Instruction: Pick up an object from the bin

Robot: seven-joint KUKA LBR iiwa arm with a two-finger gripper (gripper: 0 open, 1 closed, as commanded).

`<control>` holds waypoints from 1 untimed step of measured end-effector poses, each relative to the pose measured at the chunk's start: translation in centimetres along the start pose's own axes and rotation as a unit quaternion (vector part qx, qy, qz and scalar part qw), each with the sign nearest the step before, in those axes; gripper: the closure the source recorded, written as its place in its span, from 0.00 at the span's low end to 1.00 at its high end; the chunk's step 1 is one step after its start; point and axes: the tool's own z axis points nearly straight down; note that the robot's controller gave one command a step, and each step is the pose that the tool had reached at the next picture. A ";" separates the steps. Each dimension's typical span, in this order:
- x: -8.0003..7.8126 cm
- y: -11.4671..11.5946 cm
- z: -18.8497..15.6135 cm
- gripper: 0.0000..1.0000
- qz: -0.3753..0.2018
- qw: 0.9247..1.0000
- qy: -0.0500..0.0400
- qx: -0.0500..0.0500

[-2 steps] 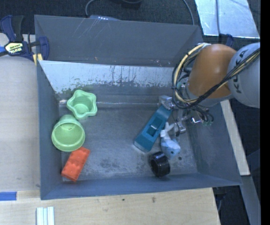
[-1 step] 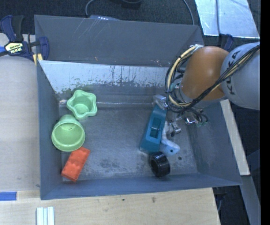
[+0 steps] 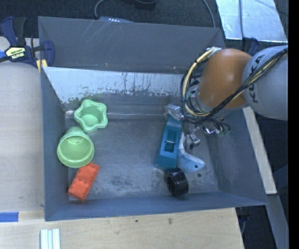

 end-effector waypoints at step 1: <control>-0.6 0.5 0.0 0.00 -0.125 0.992 -0.003 0.002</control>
Offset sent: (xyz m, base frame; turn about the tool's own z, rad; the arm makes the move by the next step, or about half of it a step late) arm 0.0056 0.0244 -0.0064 -0.3831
